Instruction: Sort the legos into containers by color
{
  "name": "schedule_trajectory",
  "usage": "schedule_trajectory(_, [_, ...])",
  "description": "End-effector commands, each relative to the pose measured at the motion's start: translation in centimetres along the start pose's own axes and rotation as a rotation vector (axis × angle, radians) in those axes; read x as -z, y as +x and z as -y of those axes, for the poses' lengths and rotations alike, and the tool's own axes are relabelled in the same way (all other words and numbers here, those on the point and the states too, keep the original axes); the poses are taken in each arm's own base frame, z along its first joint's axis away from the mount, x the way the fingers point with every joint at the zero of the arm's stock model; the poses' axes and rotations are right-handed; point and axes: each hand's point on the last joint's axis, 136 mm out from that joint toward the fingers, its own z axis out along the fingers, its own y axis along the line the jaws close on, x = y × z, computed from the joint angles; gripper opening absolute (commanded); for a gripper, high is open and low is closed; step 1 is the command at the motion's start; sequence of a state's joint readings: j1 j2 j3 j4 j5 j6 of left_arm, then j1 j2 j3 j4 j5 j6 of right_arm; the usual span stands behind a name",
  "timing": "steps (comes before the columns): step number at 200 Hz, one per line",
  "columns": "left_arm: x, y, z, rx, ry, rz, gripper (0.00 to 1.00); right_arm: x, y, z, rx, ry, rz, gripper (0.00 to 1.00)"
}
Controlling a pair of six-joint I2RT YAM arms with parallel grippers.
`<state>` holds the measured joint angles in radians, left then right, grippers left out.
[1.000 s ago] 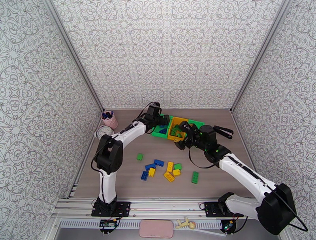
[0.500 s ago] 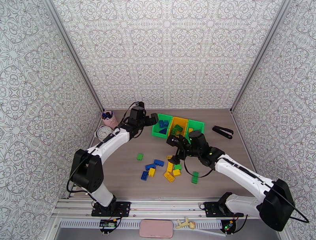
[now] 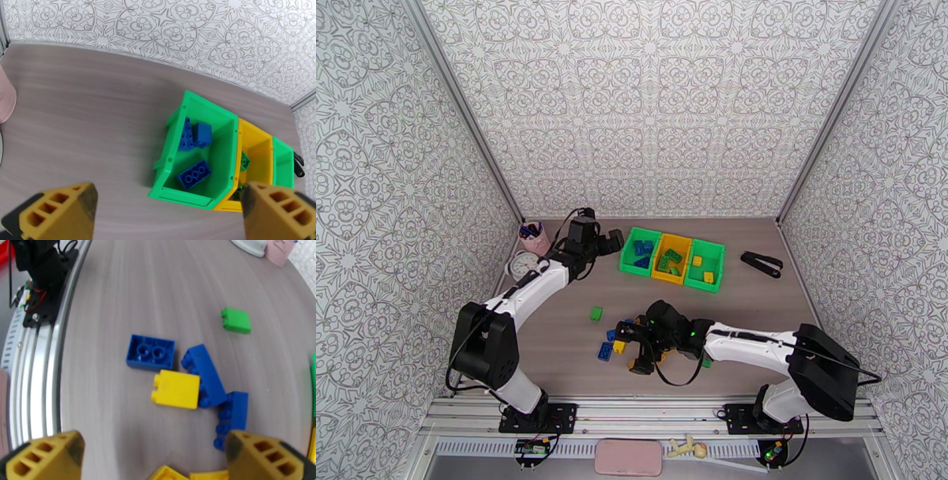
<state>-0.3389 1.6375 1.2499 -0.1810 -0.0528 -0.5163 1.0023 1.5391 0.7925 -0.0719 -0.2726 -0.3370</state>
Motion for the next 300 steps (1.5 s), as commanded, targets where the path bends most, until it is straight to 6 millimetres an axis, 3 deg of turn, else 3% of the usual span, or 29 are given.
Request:
schedule_trajectory(1, [0.6, -0.5, -0.3, 0.016, 0.008, 0.026, 1.0, -1.5, 0.6, 0.6, -0.02, 0.026, -0.025, 0.96])
schedule_trajectory(53, [0.6, -0.4, -0.6, 0.02, 0.005, 0.023, 1.0, -4.2, 1.7, 0.5, -0.033, -0.022, -0.078, 0.9])
schedule_trajectory(120, [0.7, -0.5, -0.9, 0.019, 0.001, 0.026, 1.0, -6.3, 0.5, 0.5, -0.071, -0.066, -0.047, 0.66])
schedule_trajectory(169, [0.9, -0.3, -1.3, 0.023, -0.008, 0.029, 1.0, -7.1, -0.4, 0.4, -0.091, -0.092, -0.017, 0.64])
schedule_trajectory(193, [1.1, -0.3, -1.5, 0.026, -0.009, 0.034, 1.0, -7.6, -0.7, 0.9, -0.118, -0.072, -0.009, 0.57])
schedule_trajectory(244, [2.0, -0.5, -1.7, 0.025, -0.015, 0.043, 1.0, -7.4, -0.5, 1.8, -0.155, -0.014, -0.011, 0.46])
schedule_trajectory(300, [3.1, -0.5, -1.8, 0.016, -0.009, 0.057, 1.0, -6.0, -1.7, 2.3, -0.181, 0.028, 0.046, 0.34])
